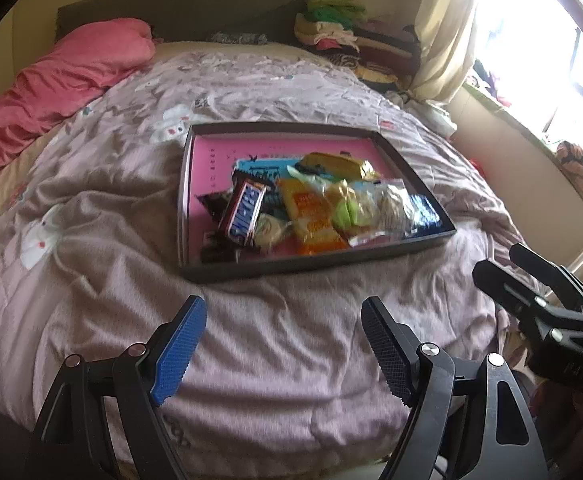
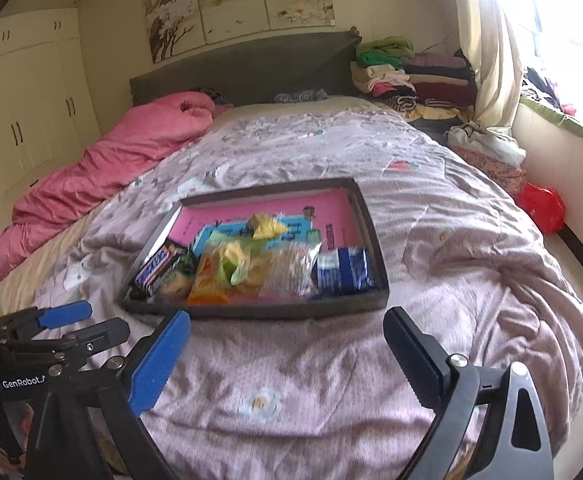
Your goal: Organize snacks
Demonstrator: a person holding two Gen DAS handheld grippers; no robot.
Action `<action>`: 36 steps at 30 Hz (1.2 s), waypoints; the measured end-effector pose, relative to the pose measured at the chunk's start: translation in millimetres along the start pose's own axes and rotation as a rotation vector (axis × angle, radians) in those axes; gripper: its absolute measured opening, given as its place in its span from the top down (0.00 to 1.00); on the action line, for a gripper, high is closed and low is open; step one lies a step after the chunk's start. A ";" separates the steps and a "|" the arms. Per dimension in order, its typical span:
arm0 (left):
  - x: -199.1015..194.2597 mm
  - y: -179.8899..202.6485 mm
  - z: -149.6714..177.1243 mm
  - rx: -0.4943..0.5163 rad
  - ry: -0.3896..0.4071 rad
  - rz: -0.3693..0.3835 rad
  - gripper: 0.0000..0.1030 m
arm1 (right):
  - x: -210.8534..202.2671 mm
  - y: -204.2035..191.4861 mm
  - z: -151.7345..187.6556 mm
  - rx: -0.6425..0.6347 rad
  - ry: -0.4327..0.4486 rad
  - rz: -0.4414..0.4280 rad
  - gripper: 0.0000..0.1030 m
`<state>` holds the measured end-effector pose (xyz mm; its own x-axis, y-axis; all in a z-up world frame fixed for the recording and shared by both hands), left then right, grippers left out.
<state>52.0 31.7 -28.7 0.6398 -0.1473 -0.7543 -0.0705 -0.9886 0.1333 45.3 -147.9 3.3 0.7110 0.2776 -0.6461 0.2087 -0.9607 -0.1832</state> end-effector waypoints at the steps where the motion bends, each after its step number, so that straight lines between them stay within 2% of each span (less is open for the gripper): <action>1: -1.8 0.8 2.2 -0.001 -0.004 -0.003 0.21 | -0.9 -1.3 3.1 -0.007 -0.006 0.002 0.05; 11: -14.8 -0.8 11.5 -0.018 -0.014 -0.044 0.21 | -6.6 -13.1 22.7 -0.033 -0.048 0.014 0.03; 21: -15.5 -0.2 10.6 -0.018 -0.012 -0.042 0.21 | -7.3 -3.9 24.4 -0.011 -0.048 0.026 0.03; 36: -14.6 1.6 11.2 -0.017 -0.012 -0.039 0.21 | -6.5 -11.2 26.0 -0.036 -0.049 0.017 0.03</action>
Point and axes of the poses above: each gripper's, at about its wrist camera, not at the fingertips, and x roughly the way its jaws point, y to its right, z to its underside, the point moved 5 cm from there along x, roughly the way its jaws point, and after that the axes turned 4 degrees about x, right-handed, at the moved point
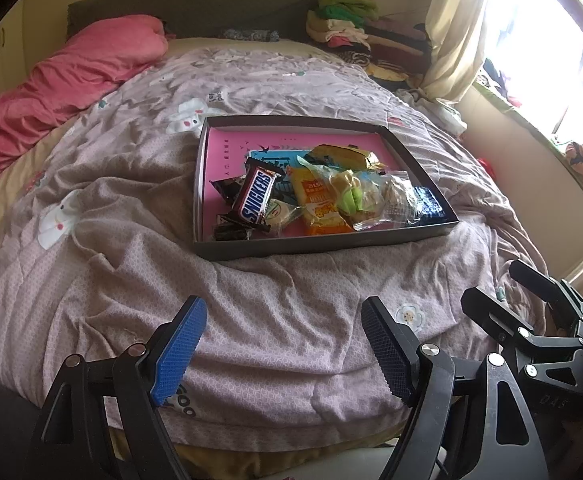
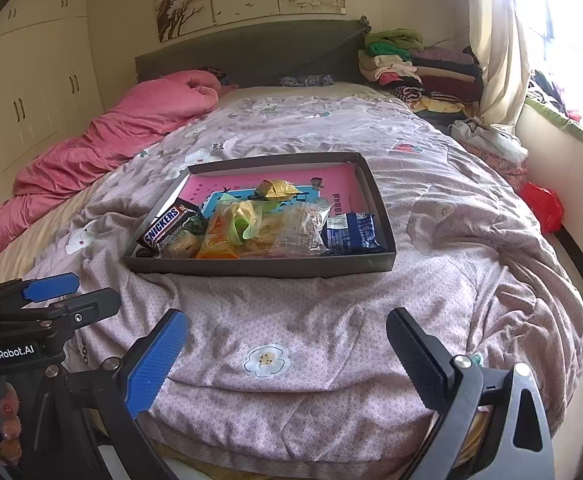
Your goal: Organize snacks
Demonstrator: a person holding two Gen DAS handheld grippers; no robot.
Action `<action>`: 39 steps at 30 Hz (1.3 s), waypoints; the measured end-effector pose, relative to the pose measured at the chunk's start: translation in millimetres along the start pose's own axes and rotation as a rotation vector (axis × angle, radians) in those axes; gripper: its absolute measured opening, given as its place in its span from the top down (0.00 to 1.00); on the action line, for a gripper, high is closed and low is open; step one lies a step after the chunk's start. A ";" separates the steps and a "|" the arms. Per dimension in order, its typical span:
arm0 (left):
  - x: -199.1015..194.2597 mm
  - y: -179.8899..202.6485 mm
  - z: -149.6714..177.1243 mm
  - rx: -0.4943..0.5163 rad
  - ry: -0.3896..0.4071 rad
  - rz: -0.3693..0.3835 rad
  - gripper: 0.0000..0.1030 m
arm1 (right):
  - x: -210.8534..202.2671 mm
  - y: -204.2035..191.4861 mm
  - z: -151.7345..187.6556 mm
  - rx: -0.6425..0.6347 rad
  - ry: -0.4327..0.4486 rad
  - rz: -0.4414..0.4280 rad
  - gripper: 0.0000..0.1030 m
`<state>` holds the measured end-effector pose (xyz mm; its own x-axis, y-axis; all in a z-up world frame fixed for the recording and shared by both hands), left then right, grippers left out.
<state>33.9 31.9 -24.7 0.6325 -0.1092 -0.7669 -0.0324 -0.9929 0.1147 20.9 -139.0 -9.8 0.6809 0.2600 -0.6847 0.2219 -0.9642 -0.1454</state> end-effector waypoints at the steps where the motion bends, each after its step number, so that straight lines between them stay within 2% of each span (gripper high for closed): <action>1: -0.3 -0.1 0.0 0.000 0.001 0.001 0.21 | -0.3 0.2 0.0 -0.002 0.001 0.002 0.03; 39: -1.5 3.1 -2.3 0.023 0.016 0.002 0.21 | 1.6 1.3 2.9 -0.002 -0.005 0.010 0.03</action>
Point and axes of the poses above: each gripper's, at about its wrist camera, not at the fingertips, and x roughly the way its jaws point, y to its right, z to its underside, the point moved 5 cm from there along x, roughly the way its jaws point, and after that the axes turned 4 degrees about x, right-handed, at the moved point
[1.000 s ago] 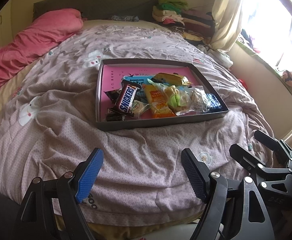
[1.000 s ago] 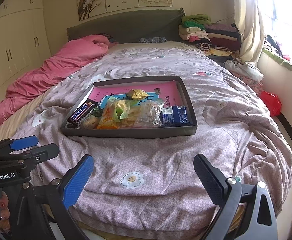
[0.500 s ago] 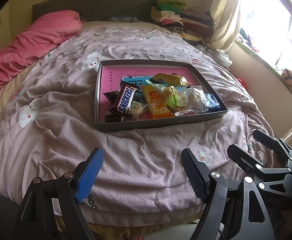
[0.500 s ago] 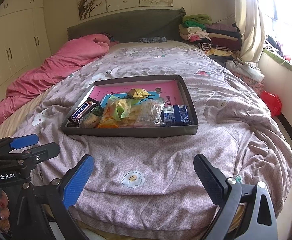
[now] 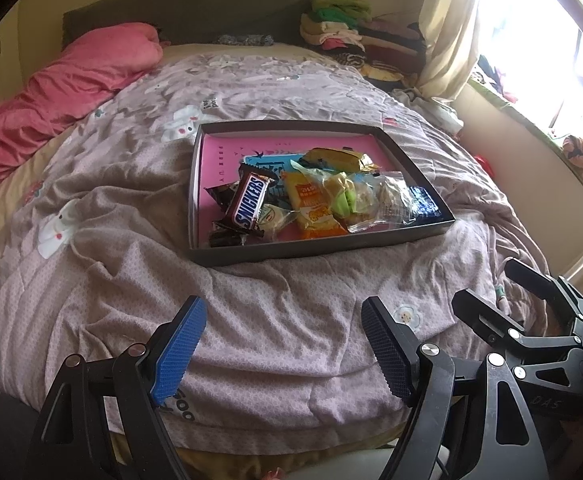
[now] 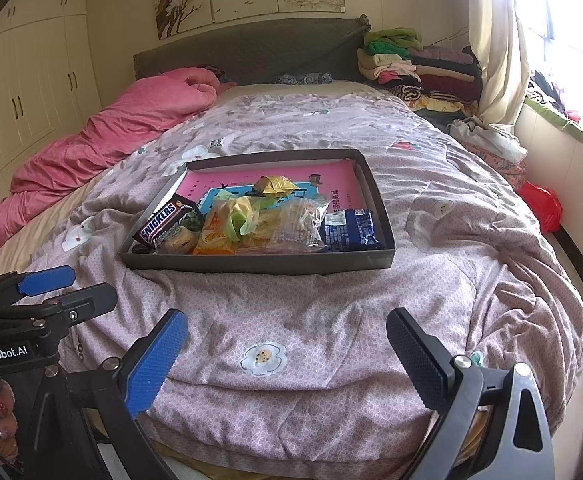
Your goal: Organize snacks
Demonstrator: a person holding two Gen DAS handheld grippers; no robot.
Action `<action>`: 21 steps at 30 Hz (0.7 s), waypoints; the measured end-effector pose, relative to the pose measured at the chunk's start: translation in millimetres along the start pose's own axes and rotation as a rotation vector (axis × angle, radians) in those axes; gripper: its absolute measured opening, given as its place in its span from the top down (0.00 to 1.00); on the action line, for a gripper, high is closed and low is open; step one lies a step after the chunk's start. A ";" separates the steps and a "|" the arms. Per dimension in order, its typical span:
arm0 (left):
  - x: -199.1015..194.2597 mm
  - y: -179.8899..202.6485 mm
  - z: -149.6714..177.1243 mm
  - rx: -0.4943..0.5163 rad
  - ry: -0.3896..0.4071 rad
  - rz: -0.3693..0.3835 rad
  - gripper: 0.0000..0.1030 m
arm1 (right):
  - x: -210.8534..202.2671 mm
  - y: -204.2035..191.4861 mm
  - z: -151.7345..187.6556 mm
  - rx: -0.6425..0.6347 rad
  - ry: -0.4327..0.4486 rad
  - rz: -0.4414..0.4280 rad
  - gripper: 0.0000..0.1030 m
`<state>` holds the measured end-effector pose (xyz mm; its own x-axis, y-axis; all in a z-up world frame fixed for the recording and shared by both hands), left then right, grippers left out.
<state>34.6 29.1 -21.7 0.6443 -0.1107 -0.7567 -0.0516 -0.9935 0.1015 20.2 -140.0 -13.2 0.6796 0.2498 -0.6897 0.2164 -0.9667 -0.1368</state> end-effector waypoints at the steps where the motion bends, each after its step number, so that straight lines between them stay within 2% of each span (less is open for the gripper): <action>1: 0.2 0.2 0.1 0.000 0.000 0.000 0.21 | -0.1 -0.1 0.2 0.001 0.000 -0.002 0.02; 21: 6.3 -3.0 0.4 -0.013 -0.015 -0.005 0.22 | 4.3 5.2 3.0 0.020 -0.004 0.000 0.02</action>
Point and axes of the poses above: each gripper's, at about its wrist camera, not at the fingertips, and x roughly the way its jaws point, y to its right, z to its underside, the point moved 5 cm from there along x, roughly the way its jaws point, and after that the axes turned 4 degrees about x, right-handed, at the moved point
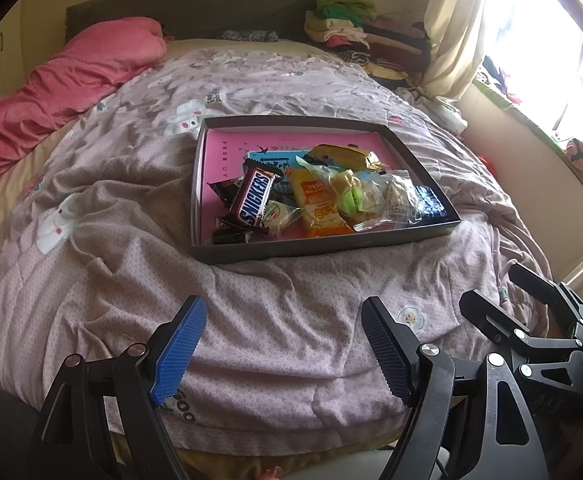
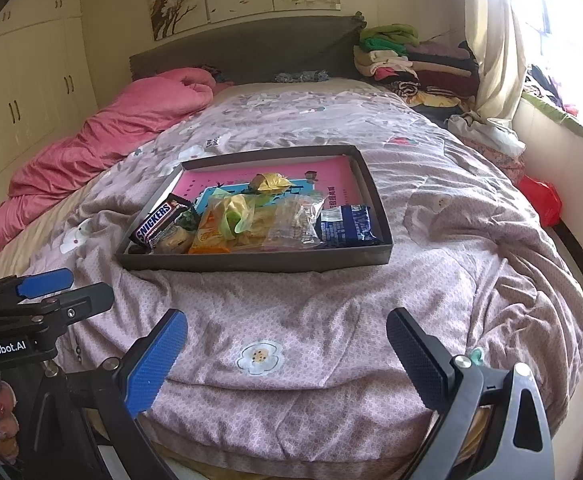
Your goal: Organize snacks
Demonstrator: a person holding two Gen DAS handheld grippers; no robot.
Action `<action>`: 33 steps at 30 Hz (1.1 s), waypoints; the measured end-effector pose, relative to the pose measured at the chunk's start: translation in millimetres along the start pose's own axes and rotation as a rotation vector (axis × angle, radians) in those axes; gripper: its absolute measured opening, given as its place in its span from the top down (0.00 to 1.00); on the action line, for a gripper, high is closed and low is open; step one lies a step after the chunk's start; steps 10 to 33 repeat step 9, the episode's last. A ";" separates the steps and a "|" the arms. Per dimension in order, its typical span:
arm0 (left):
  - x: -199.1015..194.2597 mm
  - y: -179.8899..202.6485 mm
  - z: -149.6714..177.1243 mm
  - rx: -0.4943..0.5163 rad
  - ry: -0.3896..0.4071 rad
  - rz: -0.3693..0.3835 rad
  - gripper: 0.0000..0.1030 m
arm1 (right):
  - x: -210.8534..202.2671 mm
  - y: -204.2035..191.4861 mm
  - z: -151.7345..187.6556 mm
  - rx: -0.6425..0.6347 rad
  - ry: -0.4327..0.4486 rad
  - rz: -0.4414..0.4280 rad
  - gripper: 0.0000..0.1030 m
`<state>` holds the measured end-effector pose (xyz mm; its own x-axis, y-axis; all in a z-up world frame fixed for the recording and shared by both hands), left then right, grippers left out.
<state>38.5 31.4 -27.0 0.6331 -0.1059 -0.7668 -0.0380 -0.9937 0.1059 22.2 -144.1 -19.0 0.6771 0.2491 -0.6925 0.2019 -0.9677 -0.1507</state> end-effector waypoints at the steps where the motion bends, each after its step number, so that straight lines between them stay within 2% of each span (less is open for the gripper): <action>1: 0.0 -0.4 -0.3 -0.002 0.002 0.001 0.22 | 0.3 0.9 -0.4 0.002 0.000 0.001 0.02; 9: 8.4 -17.5 -9.3 -0.025 0.020 0.001 0.21 | 6.3 11.7 0.2 0.027 0.004 -0.011 0.02; 33: 8.4 -17.5 -9.3 -0.025 0.020 0.001 0.21 | 6.3 11.7 0.2 0.027 0.004 -0.011 0.02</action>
Point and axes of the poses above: each gripper's, at about its wrist camera, not at the fingertips, and x roughly the way its jaws point, y to its right, z to its underside, the point moved 5 cm from there along x, roughly the way its jaws point, and after that the axes turned 4 degrees about x, right-handed, at the moved point
